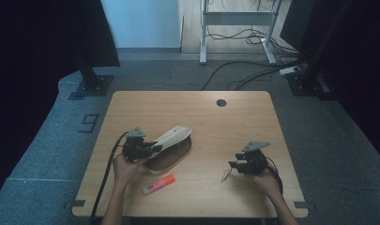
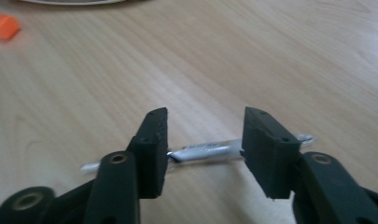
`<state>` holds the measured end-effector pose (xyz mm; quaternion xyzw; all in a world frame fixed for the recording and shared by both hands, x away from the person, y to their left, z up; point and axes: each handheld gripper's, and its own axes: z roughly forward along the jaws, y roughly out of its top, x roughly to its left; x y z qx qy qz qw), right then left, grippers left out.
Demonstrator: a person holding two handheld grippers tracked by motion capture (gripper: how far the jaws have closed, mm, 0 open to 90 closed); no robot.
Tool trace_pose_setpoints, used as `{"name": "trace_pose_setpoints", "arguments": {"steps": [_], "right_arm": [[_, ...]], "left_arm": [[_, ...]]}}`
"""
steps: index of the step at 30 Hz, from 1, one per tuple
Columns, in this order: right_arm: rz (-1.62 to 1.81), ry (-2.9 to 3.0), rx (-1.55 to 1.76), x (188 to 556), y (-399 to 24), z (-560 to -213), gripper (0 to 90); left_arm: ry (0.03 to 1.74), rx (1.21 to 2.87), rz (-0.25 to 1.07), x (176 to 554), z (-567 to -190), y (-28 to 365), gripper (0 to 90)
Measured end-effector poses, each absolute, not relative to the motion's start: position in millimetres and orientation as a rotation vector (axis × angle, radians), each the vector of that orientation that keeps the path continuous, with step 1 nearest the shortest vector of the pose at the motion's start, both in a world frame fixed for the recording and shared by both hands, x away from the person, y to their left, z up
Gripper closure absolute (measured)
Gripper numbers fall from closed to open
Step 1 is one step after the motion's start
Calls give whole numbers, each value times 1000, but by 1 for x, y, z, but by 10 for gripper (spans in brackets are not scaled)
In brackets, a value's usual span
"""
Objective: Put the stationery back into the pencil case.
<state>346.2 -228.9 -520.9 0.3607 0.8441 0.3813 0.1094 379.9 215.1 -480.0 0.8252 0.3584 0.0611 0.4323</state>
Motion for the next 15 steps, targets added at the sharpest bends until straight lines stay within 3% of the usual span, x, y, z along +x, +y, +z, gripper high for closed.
{"name": "trace_pose_setpoints", "arguments": {"steps": [8,15], "right_arm": [[1145,2562,1027,323,-224,-527,697],[1132,2604,1001,319,-213,-537,711]], "left_arm": [[891,2058,151,380,-480,214,727],[890,2060,143,380,-480,214,725]]}}
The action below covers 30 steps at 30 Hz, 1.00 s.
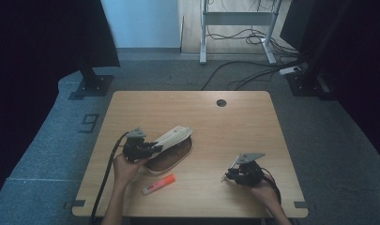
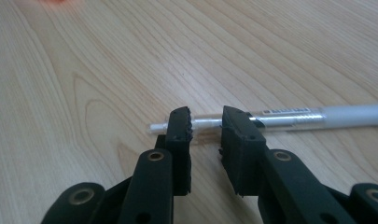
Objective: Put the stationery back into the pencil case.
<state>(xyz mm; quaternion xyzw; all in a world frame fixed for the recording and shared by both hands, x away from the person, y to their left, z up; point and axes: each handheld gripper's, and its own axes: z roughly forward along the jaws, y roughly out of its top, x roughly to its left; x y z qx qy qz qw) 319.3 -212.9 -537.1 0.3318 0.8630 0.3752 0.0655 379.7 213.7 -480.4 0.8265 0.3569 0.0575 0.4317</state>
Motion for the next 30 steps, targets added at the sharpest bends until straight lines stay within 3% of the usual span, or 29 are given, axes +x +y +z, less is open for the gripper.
{"name": "trace_pose_setpoints", "arguments": {"steps": [19,30], "right_arm": [[1128,2582,990,363,-173,-542,668],[1060,2549,984,372,-200,-518,575]], "left_arm": [[888,2063,142,380,-480,214,724],[888,2059,139,380,-481,214,724]]}}
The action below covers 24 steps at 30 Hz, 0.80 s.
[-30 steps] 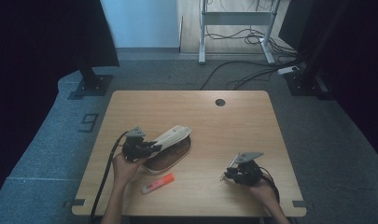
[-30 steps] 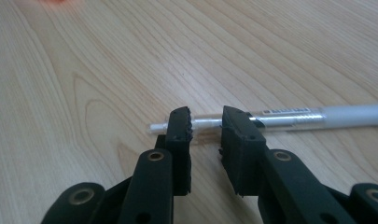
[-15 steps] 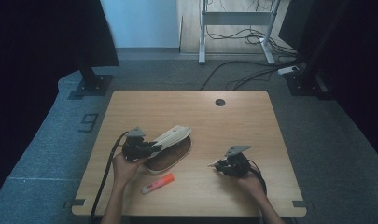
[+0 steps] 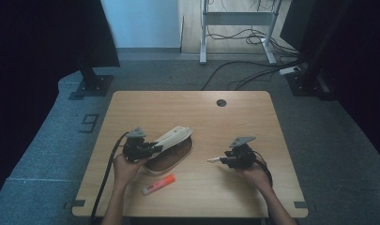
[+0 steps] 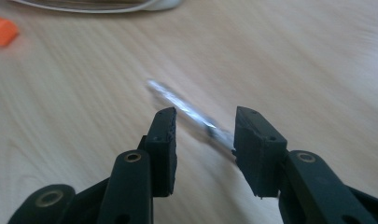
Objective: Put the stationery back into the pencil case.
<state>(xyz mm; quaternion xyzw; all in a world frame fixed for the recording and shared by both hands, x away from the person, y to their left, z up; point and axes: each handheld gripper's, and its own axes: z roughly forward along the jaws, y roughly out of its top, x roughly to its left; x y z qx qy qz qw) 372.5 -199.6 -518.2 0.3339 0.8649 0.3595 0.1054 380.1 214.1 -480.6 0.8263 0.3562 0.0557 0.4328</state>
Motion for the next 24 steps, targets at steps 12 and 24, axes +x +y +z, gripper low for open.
{"name": "trace_pose_setpoints", "arguments": {"steps": [12,24], "right_arm": [[974,2563,999,394,-231,-531,542],[988,2617,919,396,-227,-537,776]], "left_arm": [[888,2060,128,381,-482,214,724],[889,2060,123,382,-483,214,725]]}}
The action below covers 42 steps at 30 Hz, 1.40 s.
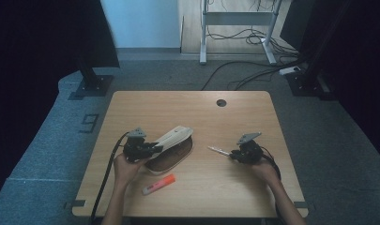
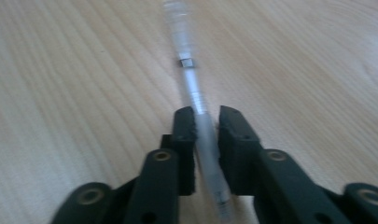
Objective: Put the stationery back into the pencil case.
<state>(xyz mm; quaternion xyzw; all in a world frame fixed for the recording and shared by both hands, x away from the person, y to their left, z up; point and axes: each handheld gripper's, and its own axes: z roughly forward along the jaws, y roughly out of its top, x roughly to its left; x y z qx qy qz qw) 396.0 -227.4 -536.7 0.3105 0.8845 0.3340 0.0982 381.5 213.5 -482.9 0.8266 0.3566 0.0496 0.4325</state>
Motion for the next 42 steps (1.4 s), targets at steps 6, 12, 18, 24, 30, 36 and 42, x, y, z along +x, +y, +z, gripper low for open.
{"name": "trace_pose_setpoints", "arguments": {"steps": [6,12,18,24,30,36,42], "right_arm": [[972,2636,908,391,-222,-535,784],[1008,2601,941,388,-224,-531,786],[1044,2578,942,385,-226,-522,786],[1070,2560,932,381,-226,-514,786],[1106,2547,920,379,-222,-505,786],[1137,2550,898,379,-214,-499,786],[1151,2562,871,381,-202,-495,786]], "left_arm": [[890,2062,134,381,-483,213,735],[893,2060,144,381,-483,213,748],[894,2060,152,380,-482,212,753],[894,2058,158,380,-482,212,753],[896,2056,160,380,-482,212,754],[895,2053,163,380,-482,212,754],[895,2053,163,380,-482,212,754]]}}
